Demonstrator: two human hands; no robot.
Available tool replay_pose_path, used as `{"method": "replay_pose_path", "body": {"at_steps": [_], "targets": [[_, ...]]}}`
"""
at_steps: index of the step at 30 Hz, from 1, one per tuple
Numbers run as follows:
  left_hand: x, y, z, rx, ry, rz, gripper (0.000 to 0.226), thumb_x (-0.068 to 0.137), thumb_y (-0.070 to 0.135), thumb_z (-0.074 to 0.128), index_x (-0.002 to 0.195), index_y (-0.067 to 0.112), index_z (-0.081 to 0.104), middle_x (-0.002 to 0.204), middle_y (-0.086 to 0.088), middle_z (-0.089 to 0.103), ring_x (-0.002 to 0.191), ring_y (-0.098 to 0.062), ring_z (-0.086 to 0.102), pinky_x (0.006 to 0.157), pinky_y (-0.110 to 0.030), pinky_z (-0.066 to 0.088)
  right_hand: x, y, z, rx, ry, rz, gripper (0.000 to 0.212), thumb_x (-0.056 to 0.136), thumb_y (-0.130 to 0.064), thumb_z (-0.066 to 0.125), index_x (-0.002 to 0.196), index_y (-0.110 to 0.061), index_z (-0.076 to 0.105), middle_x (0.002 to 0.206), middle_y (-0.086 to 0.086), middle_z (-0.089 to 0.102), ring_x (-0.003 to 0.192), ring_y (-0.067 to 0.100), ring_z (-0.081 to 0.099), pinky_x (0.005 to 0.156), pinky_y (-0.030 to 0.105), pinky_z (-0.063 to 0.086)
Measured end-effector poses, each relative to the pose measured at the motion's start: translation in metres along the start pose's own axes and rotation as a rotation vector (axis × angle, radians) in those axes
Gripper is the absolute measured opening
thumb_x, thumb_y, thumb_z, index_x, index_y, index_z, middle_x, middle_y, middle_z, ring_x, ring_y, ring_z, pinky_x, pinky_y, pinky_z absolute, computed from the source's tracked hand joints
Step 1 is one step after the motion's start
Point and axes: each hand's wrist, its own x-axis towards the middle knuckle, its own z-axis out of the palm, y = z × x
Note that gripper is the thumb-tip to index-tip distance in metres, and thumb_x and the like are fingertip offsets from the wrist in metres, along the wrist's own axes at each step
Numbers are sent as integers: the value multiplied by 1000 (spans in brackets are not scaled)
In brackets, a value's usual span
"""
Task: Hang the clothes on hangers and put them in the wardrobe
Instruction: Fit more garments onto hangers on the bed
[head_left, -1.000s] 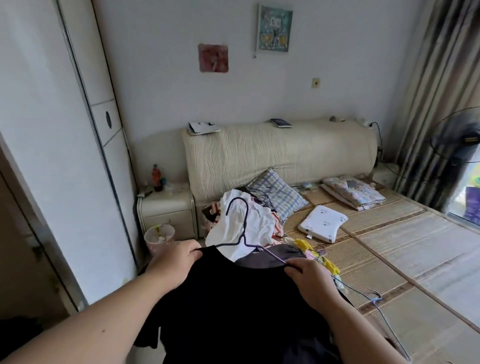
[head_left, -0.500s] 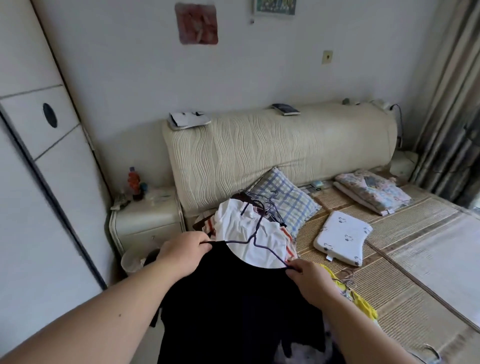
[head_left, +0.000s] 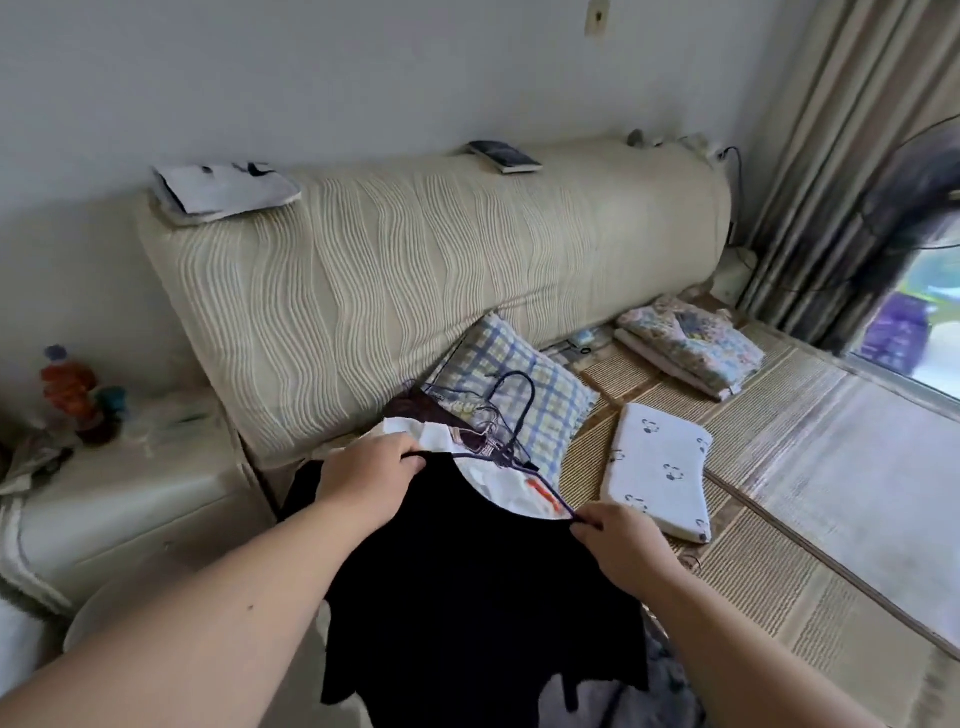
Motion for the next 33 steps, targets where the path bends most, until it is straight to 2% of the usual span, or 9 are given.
{"method": "replay_pose_path", "body": {"at_steps": [4, 8, 12, 16, 19, 22, 24, 28, 33], "targets": [[99, -33, 63, 12, -160, 35, 22, 91, 41, 49, 103, 29, 63, 110, 2, 66, 106, -22, 58, 80, -32, 40, 85, 11, 40, 19, -1, 179, 24, 87, -30, 56, 64, -28, 50, 68, -13, 57, 66, 5, 52, 50, 13, 31], [176, -71, 120, 58, -289, 33, 24, 92, 43, 47, 105, 30, 63, 111, 3, 66, 106, -23, 59, 83, -33, 43, 165, 16, 88, 1, -93, 247, 13, 90, -30, 52, 82, -27, 61, 84, -10, 62, 77, 11, 56, 54, 14, 35], [238, -91, 171, 42, -373, 55, 24, 93, 41, 45, 105, 34, 65, 114, 6, 64, 107, -20, 58, 91, -36, 45, 232, 33, 123, -44, -154, 264, 23, 94, -26, 46, 105, -20, 66, 106, -4, 65, 96, 19, 61, 74, 25, 42], [281, -104, 215, 7, -404, 94, 24, 93, 36, 46, 107, 36, 66, 116, 6, 64, 112, -20, 55, 97, -40, 42, 281, 53, 148, 44, -84, 414, 19, 91, -29, 48, 99, -22, 64, 100, 1, 67, 88, 20, 59, 70, 26, 42], [297, -109, 242, 24, -463, 71, 25, 94, 37, 45, 108, 33, 64, 116, 1, 63, 109, -24, 55, 92, -39, 44, 300, 66, 167, 89, -97, 462, 20, 91, -29, 48, 102, -21, 63, 104, 2, 65, 96, 21, 60, 76, 28, 45], [291, -102, 262, 69, -497, 48, 30, 91, 42, 47, 118, 38, 56, 126, 3, 55, 118, -23, 47, 90, -37, 42, 302, 75, 180, 143, -68, 519, 41, 89, -35, 52, 130, -27, 51, 133, -1, 55, 119, 21, 52, 97, 31, 42], [281, -91, 267, 133, -538, 79, 45, 87, 48, 49, 131, 41, 43, 137, 2, 44, 126, -24, 39, 94, -40, 41, 292, 75, 182, 185, -37, 511, 54, 87, -37, 55, 138, -33, 39, 143, -5, 45, 127, 17, 45, 104, 32, 37], [250, -39, 262, 126, -607, 228, 62, 87, 50, 50, 143, 39, 26, 154, 2, 21, 139, -23, 25, 107, -44, 33, 241, 79, 157, 149, -6, 542, 73, 85, -37, 57, 147, -36, 19, 152, 0, 28, 132, 21, 39, 105, 35, 37], [176, 48, 234, 39, -690, 485, 62, 87, 46, 48, 144, 39, 24, 155, 2, 19, 141, -23, 21, 111, -43, 26, 128, 93, 100, 43, 45, 634, 73, 86, -37, 55, 148, -36, 17, 153, -2, 24, 133, 20, 38, 104, 38, 39]]}}
